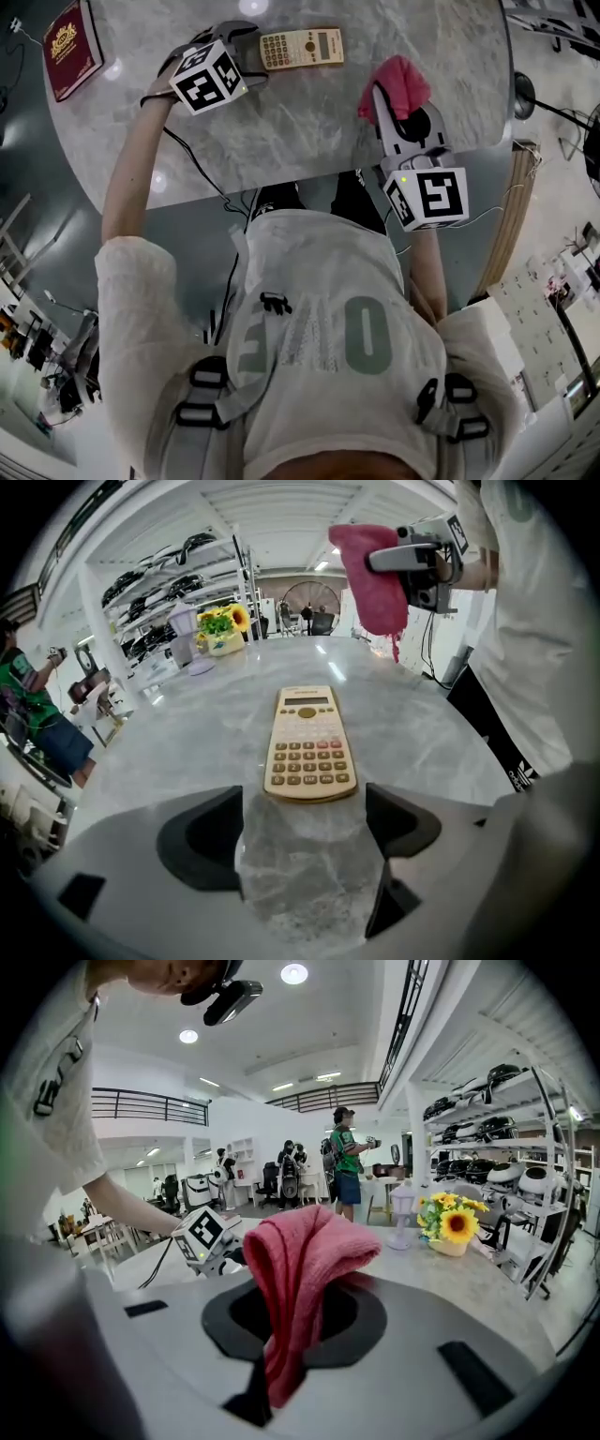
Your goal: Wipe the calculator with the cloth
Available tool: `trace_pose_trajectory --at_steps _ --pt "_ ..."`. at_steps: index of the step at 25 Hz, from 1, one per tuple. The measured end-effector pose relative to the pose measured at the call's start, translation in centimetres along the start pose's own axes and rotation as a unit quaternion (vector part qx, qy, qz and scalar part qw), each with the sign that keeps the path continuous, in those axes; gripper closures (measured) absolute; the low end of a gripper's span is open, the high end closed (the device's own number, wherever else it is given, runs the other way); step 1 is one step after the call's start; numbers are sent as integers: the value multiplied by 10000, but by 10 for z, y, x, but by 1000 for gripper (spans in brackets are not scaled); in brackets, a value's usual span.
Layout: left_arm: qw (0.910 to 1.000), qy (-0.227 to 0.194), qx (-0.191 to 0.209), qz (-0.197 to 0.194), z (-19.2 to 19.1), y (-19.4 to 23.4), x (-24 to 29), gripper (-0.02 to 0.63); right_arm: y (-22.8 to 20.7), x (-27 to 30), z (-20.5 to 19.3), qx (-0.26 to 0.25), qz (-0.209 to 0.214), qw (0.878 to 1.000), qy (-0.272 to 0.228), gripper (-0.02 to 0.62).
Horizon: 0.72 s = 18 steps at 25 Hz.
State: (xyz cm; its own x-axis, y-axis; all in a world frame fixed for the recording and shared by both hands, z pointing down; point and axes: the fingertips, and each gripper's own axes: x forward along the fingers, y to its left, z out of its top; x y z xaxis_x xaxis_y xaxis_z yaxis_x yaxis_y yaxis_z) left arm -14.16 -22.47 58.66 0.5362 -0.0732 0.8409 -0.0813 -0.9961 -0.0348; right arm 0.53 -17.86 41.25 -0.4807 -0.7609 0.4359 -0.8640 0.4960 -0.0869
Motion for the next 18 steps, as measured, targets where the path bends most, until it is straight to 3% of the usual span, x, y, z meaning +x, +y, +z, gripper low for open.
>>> trace_pose_trajectory --at_steps 11,18 --pt "9985 76 -104 -541 -5 -6 4 239 9 5 -19 56 62 9998 187 540" --pt "9982 -86 -281 -521 0 -2 3 278 11 5 -24 45 137 9996 259 540"
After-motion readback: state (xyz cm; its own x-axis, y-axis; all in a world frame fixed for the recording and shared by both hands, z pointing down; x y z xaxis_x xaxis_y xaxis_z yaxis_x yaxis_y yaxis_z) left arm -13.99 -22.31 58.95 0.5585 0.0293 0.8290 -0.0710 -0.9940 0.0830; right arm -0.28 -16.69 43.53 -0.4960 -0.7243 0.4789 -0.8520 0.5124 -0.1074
